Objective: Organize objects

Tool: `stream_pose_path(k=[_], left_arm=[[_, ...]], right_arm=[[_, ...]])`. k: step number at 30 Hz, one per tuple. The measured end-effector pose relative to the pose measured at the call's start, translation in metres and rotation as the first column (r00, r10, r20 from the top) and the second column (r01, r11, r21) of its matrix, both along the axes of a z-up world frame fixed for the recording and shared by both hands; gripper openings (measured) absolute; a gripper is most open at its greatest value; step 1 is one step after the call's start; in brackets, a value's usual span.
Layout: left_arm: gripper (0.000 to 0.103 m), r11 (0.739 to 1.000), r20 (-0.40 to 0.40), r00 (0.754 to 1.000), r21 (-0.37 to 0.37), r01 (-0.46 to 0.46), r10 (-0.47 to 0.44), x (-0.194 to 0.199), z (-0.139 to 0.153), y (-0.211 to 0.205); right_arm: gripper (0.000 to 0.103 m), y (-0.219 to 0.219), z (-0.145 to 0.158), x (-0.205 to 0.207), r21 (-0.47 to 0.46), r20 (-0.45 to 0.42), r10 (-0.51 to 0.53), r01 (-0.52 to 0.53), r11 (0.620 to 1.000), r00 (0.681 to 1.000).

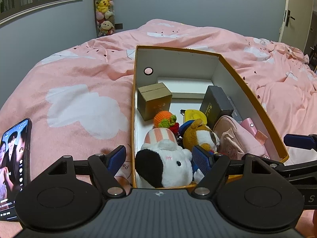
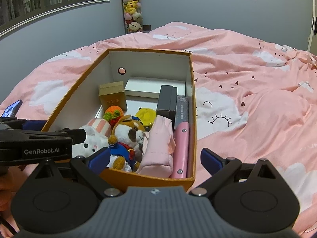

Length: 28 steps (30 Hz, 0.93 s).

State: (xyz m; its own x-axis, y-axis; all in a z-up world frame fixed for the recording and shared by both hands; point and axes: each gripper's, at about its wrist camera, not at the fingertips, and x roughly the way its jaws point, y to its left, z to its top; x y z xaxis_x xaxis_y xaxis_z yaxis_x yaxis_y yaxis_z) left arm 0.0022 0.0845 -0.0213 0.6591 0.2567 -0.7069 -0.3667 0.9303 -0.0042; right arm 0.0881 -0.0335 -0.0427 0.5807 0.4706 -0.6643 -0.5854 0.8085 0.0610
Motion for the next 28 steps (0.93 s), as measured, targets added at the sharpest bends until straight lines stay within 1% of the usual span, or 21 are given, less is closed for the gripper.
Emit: stream_pose_path(k=[28], left_arm=[[0.089,1.000,-0.021,1.000,0.003,-0.005,0.005,-0.0004,-0.0035,0.0010]], right_arm=[[0.098,-0.0011,-0.0030,0.0001,0.001,-0.012,0.000,0.000,1.000,1.000]])
